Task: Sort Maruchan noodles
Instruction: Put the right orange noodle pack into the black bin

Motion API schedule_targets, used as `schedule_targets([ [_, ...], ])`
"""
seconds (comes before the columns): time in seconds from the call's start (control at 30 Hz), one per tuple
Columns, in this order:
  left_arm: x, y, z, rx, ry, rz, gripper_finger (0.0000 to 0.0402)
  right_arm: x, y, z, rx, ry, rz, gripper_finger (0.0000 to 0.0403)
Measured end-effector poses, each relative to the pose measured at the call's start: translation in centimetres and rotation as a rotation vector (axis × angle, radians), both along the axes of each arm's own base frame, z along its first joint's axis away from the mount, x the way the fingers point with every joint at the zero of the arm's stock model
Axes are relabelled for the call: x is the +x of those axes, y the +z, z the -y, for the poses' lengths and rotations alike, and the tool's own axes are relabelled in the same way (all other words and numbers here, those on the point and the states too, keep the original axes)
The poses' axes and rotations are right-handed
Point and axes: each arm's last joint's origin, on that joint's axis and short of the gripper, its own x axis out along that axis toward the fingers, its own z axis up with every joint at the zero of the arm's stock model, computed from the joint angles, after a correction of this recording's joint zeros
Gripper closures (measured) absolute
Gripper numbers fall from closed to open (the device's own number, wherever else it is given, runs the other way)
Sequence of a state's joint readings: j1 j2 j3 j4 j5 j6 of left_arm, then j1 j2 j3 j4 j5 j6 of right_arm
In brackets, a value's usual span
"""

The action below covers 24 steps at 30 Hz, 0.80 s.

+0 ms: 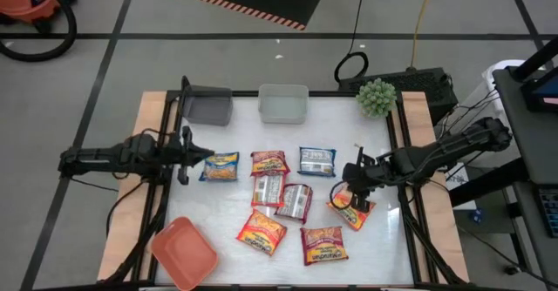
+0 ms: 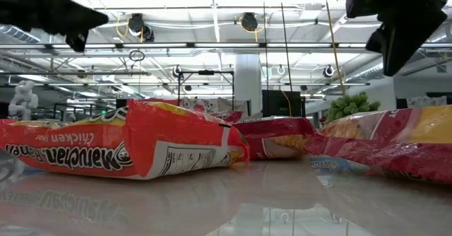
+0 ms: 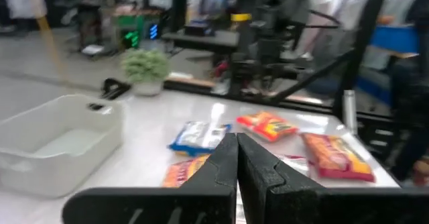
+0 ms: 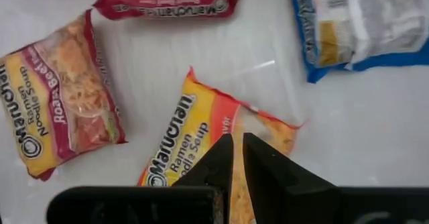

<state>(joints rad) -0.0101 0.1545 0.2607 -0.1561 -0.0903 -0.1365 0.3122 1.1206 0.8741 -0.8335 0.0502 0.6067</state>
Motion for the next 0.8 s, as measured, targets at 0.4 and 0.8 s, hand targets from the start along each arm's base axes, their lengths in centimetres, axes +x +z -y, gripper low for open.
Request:
schedule_targets([
  [0.4,4.1,7.9,0.7,0.010,-0.035,-0.326,0.0366,-0.9,-1.7,-2.0,0.043,0.033,-0.003,0.0371],
  [0.8,10.2,5.3,4.8,0.018,-0.263,-0.581,0.0364,-3.0,-3.6,-4.0,0.073,0.065,-0.094,0.0370],
])
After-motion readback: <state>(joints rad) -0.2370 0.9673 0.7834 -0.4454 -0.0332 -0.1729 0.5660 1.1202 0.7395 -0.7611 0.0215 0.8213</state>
